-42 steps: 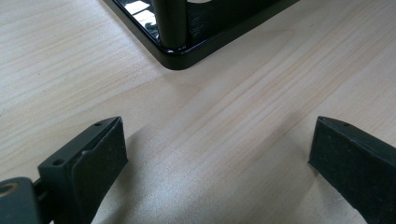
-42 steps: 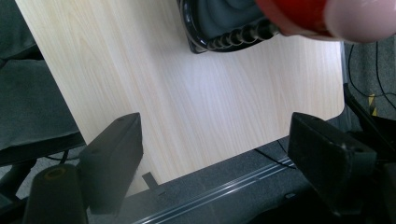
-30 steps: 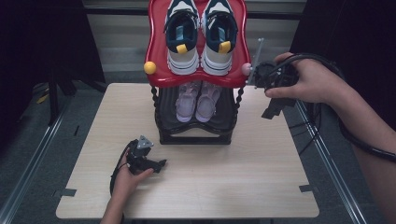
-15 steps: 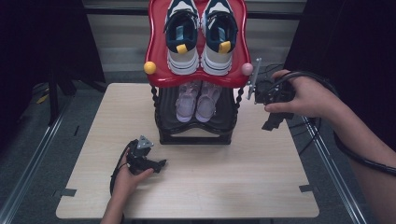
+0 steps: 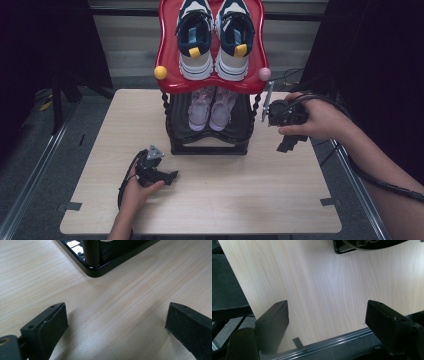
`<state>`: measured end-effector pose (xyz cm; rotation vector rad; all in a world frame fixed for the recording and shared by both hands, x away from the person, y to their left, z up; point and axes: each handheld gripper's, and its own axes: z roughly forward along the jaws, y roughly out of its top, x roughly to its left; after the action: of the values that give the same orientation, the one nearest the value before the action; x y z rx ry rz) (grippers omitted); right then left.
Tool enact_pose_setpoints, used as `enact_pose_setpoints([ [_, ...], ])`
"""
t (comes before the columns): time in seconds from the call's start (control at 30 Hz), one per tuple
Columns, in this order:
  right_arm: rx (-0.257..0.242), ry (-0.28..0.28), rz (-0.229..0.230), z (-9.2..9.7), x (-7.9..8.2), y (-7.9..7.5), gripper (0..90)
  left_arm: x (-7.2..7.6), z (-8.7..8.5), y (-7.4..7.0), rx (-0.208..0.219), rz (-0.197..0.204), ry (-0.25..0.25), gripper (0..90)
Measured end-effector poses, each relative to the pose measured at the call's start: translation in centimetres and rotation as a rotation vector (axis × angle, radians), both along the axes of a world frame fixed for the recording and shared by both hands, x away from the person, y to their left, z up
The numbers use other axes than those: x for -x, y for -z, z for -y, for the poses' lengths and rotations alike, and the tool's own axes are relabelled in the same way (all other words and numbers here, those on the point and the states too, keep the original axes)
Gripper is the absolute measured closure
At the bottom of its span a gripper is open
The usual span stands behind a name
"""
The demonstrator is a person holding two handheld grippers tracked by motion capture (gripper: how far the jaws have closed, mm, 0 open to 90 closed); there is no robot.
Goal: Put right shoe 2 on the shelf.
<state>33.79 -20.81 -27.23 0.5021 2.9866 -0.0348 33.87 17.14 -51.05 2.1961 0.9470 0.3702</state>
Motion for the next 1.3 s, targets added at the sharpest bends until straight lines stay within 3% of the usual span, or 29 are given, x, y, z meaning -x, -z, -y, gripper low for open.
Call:
enact_pose_setpoints([
  [0.17, -0.007, -0.015, -0.001, 0.0, 0.0, 0.9, 18.7, 0.0, 0.0, 0.0, 0.000, 0.000, 0.000, 3.4],
  [0.37, 0.003, 0.008, -0.018, -0.2, 0.3, 2.4, 18.7, 0.0, 0.0, 0.0, 0.000, 0.000, 0.000, 3.4],
  [0.43, -0.009, -0.021, -0.021, -0.2, 0.2, 3.4, 18.7, 0.0, 0.0, 0.0, 0.000, 0.000, 0.000, 3.4],
  [0.73, -0.009, -0.026, -0.057, -0.2, 0.2, 6.3, 18.6, 0.0, 0.0, 0.0, 0.000, 0.000, 0.000, 3.4],
  [0.87, -0.019, -0.035, -0.048, -0.3, 0.2, 7.4, 18.6, 0.0, 0.0, 0.0, 0.002, 0.002, -0.002, 3.4],
  [1.03, -0.013, -0.008, -0.058, -0.3, 0.4, 8.6, 18.1, 0.0, 0.0, 0.0, 0.002, 0.002, -0.002, 3.4],
  [1.3, -0.046, -0.008, -0.076, -0.2, 0.6, 10.9, 18.1, 0.0, 0.0, 0.0, 0.002, 0.003, -0.001, 3.4],
])
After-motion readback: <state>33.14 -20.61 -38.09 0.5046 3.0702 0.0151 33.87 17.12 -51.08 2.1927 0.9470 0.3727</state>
